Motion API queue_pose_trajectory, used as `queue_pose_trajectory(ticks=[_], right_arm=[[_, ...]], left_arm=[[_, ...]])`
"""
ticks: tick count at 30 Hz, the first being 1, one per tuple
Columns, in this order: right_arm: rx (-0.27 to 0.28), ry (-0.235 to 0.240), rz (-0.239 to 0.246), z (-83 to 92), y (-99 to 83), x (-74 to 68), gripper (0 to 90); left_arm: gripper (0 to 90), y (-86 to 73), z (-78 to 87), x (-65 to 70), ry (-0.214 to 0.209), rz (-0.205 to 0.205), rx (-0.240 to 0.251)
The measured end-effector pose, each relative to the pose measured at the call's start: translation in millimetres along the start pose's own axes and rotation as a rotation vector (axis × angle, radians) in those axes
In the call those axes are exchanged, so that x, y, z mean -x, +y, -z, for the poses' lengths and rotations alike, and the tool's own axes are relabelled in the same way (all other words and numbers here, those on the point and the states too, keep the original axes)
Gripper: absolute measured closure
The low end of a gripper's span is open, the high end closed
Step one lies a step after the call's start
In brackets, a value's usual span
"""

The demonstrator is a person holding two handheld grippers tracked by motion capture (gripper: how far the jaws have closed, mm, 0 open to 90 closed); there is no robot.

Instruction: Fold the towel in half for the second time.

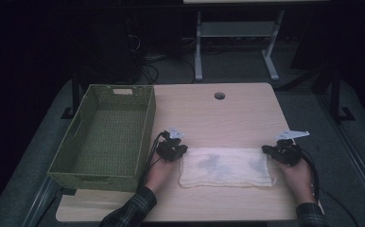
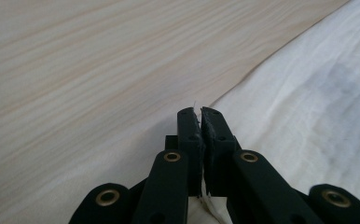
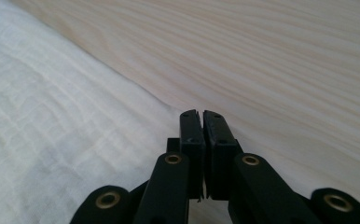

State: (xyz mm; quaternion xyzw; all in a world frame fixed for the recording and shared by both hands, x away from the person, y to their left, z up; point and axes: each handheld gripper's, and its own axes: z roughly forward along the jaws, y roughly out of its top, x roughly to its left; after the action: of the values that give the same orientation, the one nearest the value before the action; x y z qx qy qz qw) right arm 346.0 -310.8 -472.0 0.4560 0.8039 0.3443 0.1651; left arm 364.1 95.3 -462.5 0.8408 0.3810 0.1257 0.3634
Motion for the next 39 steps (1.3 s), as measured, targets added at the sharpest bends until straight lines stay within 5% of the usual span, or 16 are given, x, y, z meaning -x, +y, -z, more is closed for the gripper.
queue_pose_trajectory(ticks=[7,14,24,39], right_arm=[[0.073,-0.053,-0.037,10.7,11.2,18.7,87.4],[0.133,-0.044,-0.011,19.3,17.9,16.2,87.3],[0.183,0.005,-0.016,35.1,10.6,9.4,87.2],[0.142,0.036,0.019,55.5,-18.2,-13.9,87.1]], left_arm=[[87.0,17.7,4.9,5.2,0.019,-0.046,0.088],[86.9,24.4,15.6,-1.9,0.053,-0.056,0.151],[86.4,15.6,29.7,9.7,0.058,-0.124,0.162],[86.4,-7.9,54.2,36.5,0.028,-0.193,0.158]])
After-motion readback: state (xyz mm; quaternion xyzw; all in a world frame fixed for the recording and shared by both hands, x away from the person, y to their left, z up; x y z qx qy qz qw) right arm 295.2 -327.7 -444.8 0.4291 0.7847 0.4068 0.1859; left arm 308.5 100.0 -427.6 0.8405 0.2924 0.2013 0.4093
